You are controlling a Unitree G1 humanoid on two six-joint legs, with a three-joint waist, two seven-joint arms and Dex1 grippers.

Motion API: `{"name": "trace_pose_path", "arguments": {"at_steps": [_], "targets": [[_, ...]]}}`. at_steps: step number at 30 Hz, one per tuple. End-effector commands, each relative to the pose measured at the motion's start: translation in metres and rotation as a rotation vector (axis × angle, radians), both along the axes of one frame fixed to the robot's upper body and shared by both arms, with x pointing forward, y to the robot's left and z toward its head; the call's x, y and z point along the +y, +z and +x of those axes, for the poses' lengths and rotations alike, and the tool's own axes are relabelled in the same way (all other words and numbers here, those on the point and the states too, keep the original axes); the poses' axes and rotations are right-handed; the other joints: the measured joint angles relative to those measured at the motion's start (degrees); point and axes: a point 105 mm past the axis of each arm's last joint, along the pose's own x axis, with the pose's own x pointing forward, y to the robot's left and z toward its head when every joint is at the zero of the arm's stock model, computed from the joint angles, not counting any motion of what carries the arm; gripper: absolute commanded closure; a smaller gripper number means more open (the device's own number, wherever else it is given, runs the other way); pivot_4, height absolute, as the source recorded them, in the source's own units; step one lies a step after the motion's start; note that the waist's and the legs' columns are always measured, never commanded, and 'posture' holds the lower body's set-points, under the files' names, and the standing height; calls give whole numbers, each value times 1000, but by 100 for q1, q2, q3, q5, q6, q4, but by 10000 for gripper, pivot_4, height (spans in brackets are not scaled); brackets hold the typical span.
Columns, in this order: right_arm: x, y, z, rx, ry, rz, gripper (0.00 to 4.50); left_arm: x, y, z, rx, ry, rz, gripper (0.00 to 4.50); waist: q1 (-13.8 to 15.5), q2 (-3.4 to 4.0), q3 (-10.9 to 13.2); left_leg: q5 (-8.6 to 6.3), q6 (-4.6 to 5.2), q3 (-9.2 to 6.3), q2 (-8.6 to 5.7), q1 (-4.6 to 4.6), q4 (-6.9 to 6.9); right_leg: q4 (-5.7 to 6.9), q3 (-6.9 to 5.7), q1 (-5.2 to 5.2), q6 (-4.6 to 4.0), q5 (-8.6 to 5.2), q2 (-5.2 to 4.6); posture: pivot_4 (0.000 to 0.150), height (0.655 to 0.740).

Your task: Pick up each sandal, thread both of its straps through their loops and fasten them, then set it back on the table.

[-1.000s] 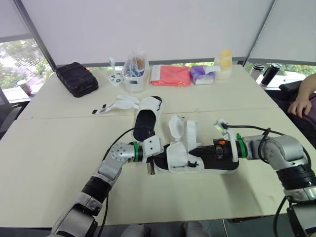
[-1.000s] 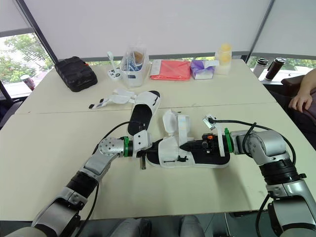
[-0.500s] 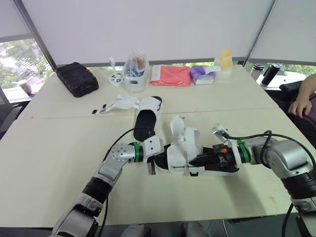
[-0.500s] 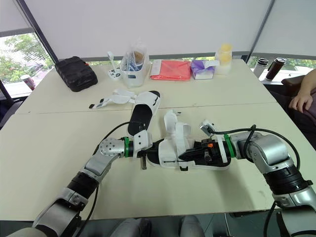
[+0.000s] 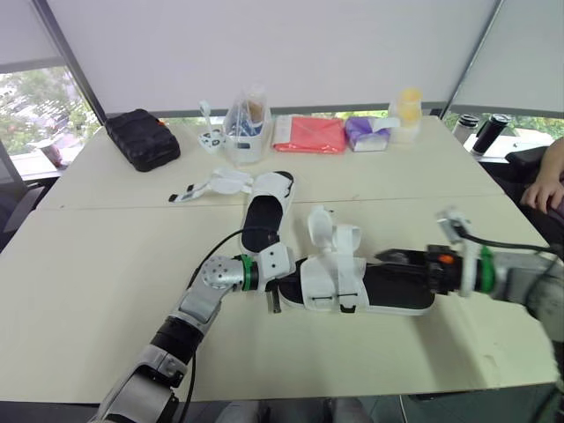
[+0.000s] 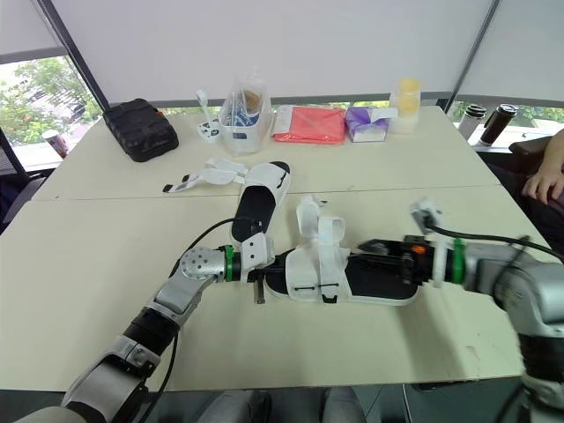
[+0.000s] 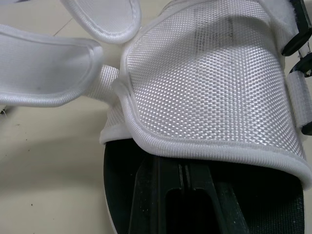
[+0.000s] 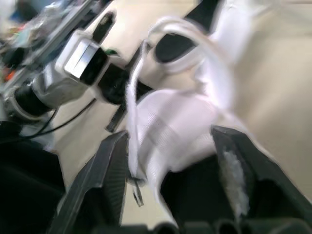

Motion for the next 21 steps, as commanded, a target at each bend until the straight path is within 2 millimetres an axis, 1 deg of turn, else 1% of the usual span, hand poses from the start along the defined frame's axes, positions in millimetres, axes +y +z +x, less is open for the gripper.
{"name": "trace_pose_path", "arguments": {"at_steps": [1,2,4,7,9,15,21], "targets": [[10,-4,-37,36,27,0,17035,-4,-19,-8,48,-36,56,45000,13,0,-2,0,1,0,0,-1,0,0,0,0,0,0,-1,1500,7400],[12,-8,-45,58,30,10,17035,-4,-19,-9,48,-40,56,45000,24,0,-2,-2,3,-1,3,-1,0,0,-1,0,0,0,0,1500,7400],[22,-17,-56,87,33,30,17035,-6,-19,-9,49,-46,55,45000,30,1,-2,-2,4,0,3,-1,0,1,-1,1,1,0,0,1500,7400],[35,-34,-62,111,14,49,17035,-8,-19,-8,48,-52,54,45000,32,1,-4,-2,4,6,3,5,5,1,2,7,3,0,-1,1500,7400],[38,-42,-59,110,-15,54,17035,-10,-19,-8,48,-56,52,45000,42,0,-4,-2,4,6,3,8,6,1,2,11,6,1,0,1500,7400],[40,-50,-45,93,-63,71,17035,-12,-19,-8,49,-66,53,45000,62,0,-5,-1,4,4,1,8,8,1,1,12,7,1,0,1500,7400],[41,-55,-36,97,-71,87,17035,-11,-18,-7,48,-63,54,45000,66,0,-5,-2,5,4,0,8,8,1,1,12,7,1,0,1500,7400]]}}
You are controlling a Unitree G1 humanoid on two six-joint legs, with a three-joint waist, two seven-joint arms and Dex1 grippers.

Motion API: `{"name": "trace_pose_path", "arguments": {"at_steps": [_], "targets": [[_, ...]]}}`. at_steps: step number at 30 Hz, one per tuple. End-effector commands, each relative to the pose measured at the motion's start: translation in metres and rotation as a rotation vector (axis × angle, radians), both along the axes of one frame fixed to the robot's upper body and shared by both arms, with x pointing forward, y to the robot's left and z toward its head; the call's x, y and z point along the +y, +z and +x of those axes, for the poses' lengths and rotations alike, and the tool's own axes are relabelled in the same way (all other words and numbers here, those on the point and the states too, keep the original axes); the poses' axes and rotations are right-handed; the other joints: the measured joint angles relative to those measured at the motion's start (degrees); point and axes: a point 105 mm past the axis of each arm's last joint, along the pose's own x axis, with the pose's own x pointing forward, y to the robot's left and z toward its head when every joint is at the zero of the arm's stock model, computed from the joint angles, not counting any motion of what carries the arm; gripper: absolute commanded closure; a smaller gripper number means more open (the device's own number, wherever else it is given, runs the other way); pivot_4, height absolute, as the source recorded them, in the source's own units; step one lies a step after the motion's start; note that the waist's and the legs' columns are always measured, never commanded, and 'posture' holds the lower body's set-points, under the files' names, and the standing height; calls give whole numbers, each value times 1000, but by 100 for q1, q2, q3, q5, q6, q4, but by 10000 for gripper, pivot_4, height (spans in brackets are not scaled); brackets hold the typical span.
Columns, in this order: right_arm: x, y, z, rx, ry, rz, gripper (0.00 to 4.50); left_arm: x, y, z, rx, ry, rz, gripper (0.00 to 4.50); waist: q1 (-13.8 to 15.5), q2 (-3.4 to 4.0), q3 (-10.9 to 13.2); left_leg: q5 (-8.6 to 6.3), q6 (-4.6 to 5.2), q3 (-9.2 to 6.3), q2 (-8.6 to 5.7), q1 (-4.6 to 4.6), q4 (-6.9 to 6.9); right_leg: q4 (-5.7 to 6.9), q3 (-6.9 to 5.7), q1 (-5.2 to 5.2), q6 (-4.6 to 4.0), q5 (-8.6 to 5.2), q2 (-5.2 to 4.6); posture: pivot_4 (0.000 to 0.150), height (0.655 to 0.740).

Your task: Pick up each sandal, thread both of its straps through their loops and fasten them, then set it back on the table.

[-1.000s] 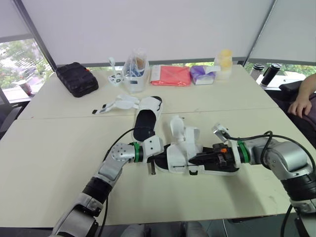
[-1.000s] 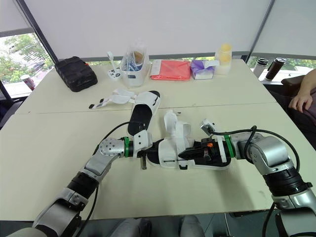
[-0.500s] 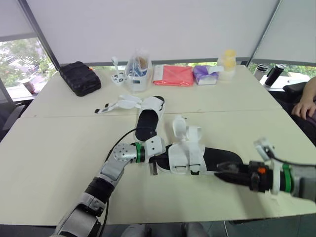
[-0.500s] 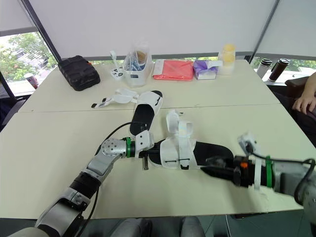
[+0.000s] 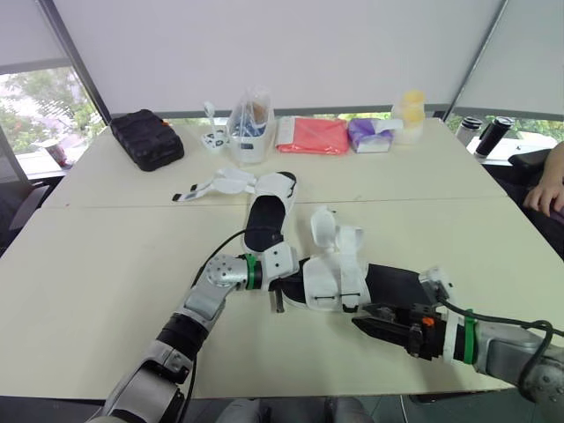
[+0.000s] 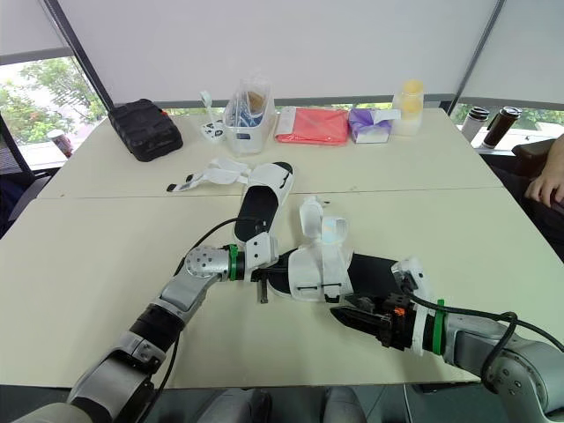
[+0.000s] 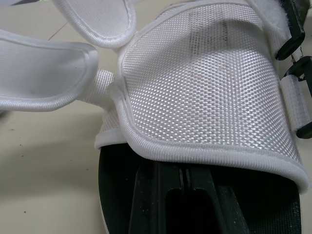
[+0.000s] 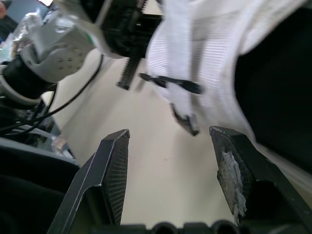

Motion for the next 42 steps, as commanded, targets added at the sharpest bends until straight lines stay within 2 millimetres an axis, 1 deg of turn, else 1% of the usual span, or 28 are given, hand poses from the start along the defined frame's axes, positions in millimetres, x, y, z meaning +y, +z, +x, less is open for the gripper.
{"name": "trace_pose_path", "arguments": {"at_steps": [1,5,8,9,11,12,13,15,19,26,30,39,42], "targets": [[5,3,4,-24,13,26,17035,-3,-16,-8,35,-34,60,45000,-1,0,0,0,0,-1,0,0,0,0,0,0,0,0,1,1500,7400],[13,1,5,-18,34,49,17035,-3,-16,-7,35,-27,55,45000,-13,-2,-2,0,0,-1,1,2,0,0,0,0,0,0,1,1500,7400],[23,1,6,-13,54,83,17035,-4,-17,-8,37,-25,53,45000,-21,-1,-3,1,-1,0,7,11,0,2,0,7,0,0,8,1500,7400],[25,0,7,-12,55,92,19243,-4,-17,-8,37,-24,52,45000,-12,-1,-4,1,-1,0,7,11,0,2,0,7,0,0,9,1500,7400],[25,-1,7,-7,51,101,25840,-4,-17,-8,38,-21,52,45000,2,-1,-4,1,-1,-1,6,11,0,2,0,8,0,0,8,1500,7400],[26,-1,7,-4,50,103,30305,-3,-17,-8,38,-20,53,45000,2,-1,-4,0,-1,-1,4,11,0,2,0,8,0,0,6,1500,7400],[25,-2,7,-1,49,103,35915,-3,-18,-8,39,-18,53,45000,1,-1,-4,-1,1,-1,2,10,0,1,1,8,0,0,4,1500,7400],[25,-4,5,11,51,99,44253,-3,-18,-8,40,-16,53,45000,2,-1,-4,-2,3,-1,1,10,0,1,1,8,0,0,4,1500,7400],[24,-10,-4,50,73,82,44253,-3,-18,-8,42,-14,53,45000,2,-1,-4,-2,3,-2,1,10,-1,1,0,8,0,0,4,1500,7400],[29,-21,-39,150,177,43,44253,-4,-22,-10,55,-19,63,45000,1,-2,-5,-2,4,-1,2,11,-1,1,0,10,0,0,3,1500,7400],[31,-20,-57,182,209,44,44253,-6,-25,-14,64,-29,67,45000,1,-4,-7,-3,4,-1,3,13,-1,1,0,13,3,-2,4,1500,7400],[39,-24,-81,240,234,76,44253,-7,-25,-13,62,-25,66,45000,10,-8,-9,-3,5,-1,3,13,-1,-1,0,14,5,-3,3,1500,7400],[41,-20,-92,253,245,100,44253,-7,-26,-13,63,-27,69,45000,13,-9,-10,-3,5,0,3,15,-1,-1,0,15,5,-3,2,1500,7400]]}}
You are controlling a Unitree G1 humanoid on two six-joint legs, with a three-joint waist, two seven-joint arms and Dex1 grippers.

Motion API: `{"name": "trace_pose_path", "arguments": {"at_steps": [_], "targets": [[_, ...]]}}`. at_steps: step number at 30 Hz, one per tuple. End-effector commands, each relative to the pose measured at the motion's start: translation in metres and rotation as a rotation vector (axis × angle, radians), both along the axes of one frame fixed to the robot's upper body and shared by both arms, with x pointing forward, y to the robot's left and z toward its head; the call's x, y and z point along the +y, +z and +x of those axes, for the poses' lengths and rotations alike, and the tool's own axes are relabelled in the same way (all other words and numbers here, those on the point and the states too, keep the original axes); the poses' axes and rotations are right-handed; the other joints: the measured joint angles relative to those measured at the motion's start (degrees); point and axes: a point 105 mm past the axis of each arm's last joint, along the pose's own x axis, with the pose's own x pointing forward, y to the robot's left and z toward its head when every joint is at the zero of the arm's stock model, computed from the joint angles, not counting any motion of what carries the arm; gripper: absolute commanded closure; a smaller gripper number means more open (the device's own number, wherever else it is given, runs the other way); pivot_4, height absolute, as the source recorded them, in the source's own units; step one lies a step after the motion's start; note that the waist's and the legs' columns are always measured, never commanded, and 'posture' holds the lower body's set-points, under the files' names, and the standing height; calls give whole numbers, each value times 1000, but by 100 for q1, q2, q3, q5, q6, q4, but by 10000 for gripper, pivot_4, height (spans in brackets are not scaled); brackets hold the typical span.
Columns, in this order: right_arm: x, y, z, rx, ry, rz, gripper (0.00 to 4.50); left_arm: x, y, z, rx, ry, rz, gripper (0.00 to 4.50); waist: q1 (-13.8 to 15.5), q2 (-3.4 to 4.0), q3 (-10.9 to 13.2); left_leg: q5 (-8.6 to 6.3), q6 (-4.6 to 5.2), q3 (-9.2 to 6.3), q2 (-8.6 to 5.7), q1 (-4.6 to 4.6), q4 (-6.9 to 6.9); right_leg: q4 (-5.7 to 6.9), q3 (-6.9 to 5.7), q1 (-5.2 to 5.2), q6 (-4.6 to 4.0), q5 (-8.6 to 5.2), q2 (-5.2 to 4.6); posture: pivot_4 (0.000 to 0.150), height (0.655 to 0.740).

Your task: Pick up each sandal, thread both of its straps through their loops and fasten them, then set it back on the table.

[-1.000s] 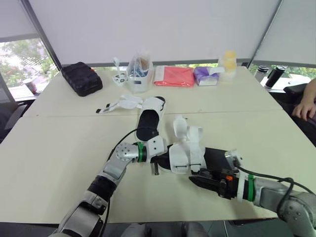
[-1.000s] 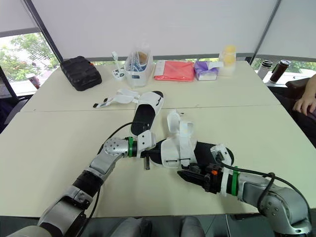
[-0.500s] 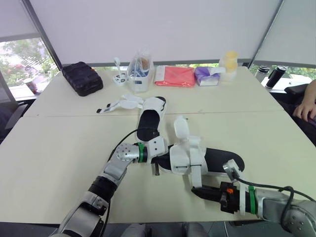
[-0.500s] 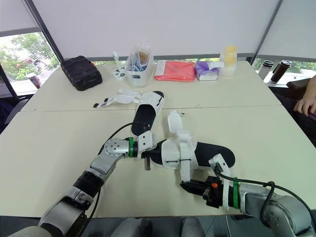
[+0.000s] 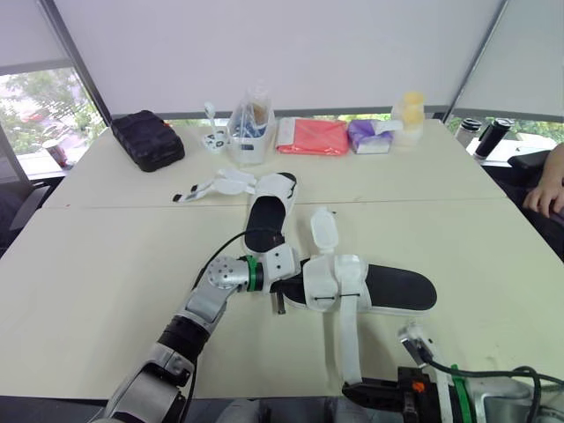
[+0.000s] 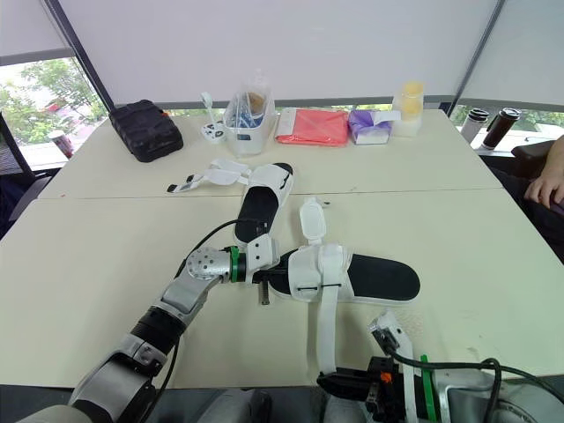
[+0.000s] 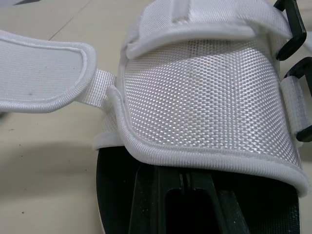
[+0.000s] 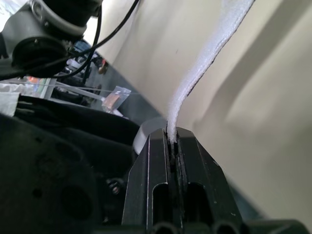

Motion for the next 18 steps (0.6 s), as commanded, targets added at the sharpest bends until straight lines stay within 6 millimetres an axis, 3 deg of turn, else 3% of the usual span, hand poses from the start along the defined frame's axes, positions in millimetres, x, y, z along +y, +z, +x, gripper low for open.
{"name": "trace_pose_path", "arguments": {"at_steps": [1,3,6,10,13,18], "targets": [[9,15,-13,-23,47,52,44253,-4,-24,-11,63,-35,70,45000,4,-1,-1,0,0,-1,0,0,0,0,0,0,1,-1,0,1500,7400],[9,16,-15,-25,47,50,44253,-4,-25,-11,64,-37,71,45000,0,-4,-3,0,0,-1,0,3,0,-1,0,4,3,-2,0,1500,7400],[10,35,-8,-79,38,86,44253,-5,-26,-11,67,-42,71,45000,1,-10,-6,-1,1,0,0,9,0,-2,0,11,5,-3,-1,1500,7400],[14,73,4,-160,54,180,44253,-7,-26,-12,67,-49,69,45000,-1,-13,-6,-2,4,0,0,27,-1,-7,0,31,6,-4,-2,1500,7400],[17,89,10,-175,53,229,44253,-7,-26,-12,68,-51,69,45000,8,-12,-9,-5,8,-14,14,50,-10,-65,-18,82,11,-6,12,1500,7400],[16,115,51,-211,-73,389,44253,-11,-26,-13,68,-58,63,45000,23,-17,-9,-18,30,-8,2,46,-9,-91,-16,90,20,2,-4,1500,7400]]}}
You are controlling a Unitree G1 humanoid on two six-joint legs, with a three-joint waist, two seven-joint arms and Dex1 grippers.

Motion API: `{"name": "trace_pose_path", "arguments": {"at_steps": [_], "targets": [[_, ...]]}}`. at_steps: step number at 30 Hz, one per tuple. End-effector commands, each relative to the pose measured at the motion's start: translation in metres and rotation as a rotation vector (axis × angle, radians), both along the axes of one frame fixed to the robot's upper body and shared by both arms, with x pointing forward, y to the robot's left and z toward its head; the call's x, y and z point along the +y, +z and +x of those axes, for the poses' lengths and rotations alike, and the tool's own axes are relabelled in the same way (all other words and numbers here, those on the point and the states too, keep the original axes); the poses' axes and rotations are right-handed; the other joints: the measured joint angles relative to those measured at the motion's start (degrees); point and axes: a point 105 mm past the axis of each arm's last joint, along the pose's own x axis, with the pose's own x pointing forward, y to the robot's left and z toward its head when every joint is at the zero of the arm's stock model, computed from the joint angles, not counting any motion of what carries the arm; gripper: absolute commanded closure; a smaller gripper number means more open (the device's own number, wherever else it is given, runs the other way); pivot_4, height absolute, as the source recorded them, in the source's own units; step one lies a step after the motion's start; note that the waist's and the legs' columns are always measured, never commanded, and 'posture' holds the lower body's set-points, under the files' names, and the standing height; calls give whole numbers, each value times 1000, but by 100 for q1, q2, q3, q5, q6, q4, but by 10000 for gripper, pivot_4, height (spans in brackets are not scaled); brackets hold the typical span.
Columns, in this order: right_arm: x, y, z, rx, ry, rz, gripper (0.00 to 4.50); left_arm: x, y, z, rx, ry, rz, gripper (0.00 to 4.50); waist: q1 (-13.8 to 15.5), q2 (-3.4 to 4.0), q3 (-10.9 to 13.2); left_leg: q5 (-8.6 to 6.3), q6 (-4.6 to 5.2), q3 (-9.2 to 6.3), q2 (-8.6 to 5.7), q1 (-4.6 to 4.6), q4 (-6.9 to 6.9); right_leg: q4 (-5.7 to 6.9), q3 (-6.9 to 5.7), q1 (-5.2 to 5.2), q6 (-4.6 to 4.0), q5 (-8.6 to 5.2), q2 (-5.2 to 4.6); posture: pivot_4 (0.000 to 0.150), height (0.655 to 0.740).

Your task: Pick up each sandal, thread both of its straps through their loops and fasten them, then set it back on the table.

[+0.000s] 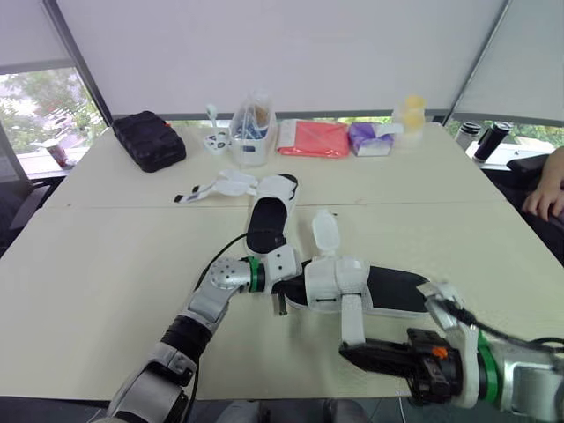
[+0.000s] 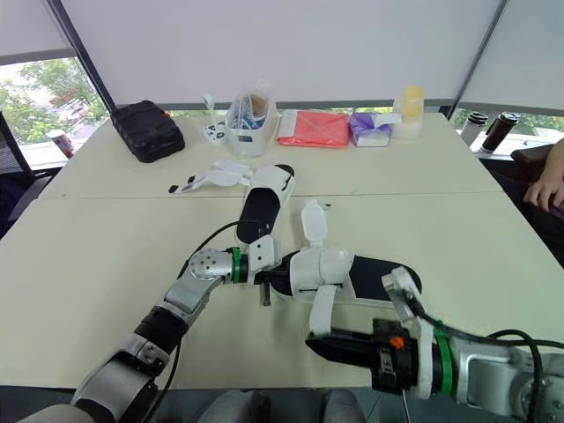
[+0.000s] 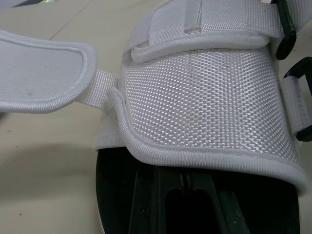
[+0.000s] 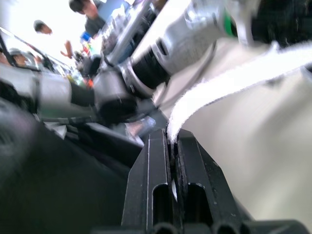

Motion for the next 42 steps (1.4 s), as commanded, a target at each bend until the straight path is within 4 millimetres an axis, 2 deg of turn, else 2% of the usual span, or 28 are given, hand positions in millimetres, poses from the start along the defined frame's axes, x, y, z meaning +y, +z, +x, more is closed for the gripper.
{"name": "trace_pose_path", "arguments": {"at_steps": [1,3,5,11,14,19,22,27,29,31,34,36,42], "targets": [[0,16,19,11,-56,135,44253,-6,-24,-12,59,-39,70,45000,28,-6,1,0,1,-5,-5,-3,0,0,-1,0,0,0,-4,1500,7400],[-8,14,45,42,-159,201,44253,-6,-25,-13,58,-39,70,45000,15,-10,-2,-3,6,-7,-5,-2,0,0,-3,0,0,0,-3,1500,7400],[-15,8,62,73,-232,231,44253,-6,-25,-13,59,-37,71,45000,22,-8,-3,-4,8,-5,-9,-4,1,0,-1,-1,0,1,-8,1500,7400],[-24,-1,83,128,-329,297,44253,-2,-24,-11,57,-12,68,45000,1,-3,-5,-5,10,-6,-12,-3,0,3,0,-4,0,1,-9,1500,7400],[-26,-4,91,138,-379,304,35744,-2,-24,-10,56,-6,67,45000,-3,-1,-7,-5,9,-6,-12,0,0,4,1,-3,0,1,-8,1500,7400],[-36,10,94,90,-404,325,10644,-1,-24,-9,55,6,65,45000,-2,3,-9,-5,10,-5,-12,-1,0,4,1,-4,0,1,-7,1500,7400],[-43,27,95,-2,-401,289,10644,0,-23,-9,54,9,66,45000,-7,6,-9,-5,10,-3,-13,-2,0,5,3,-5,0,1,-7,1500,7400],[-53,44,113,-240,-426,35,10644,0,-23,-8,56,11,65,45000,-15,11,-12,-5,10,0,-12,0,0,6,2,-4,1,1,-6,1500,7400],[-56,37,126,-338,-436,-165,10644,0,-23,-8,57,9,66,45000,-14,14,-14,-5,10,3,-11,-1,0,5,2,-5,1,1,-6,1500,7400],[-60,22,143,-328,-446,-281,10644,-1,-22,-8,57,6,65,45000,-13,13,-15,-5,10,5,-12,0,0,6,2,-7,1,0,-5,1500,7400],[-60,-4,157,-272,-384,-399,10644,-3,-22,-7,55,4,67,45000,-7,14,-15,-5,10,6,-12,0,1,6,2,-6,1,1,-6,1500,7400],[-61,-15,164,-242,-347,-429,10644,-4,-22,-7,53,4,66,45000,-5,14,-15,-5,9,2,-13,-3,1,6,1,-7,0,1,-6,1500,7400],[-65,-25,178,-164,-316,-424,10644,-3,-22,-6,57,22,55,45000,-5,16,-15,-5,9,0,-20,-7,1,6,4,-10,-1,2,-11,1500,7400]]}}
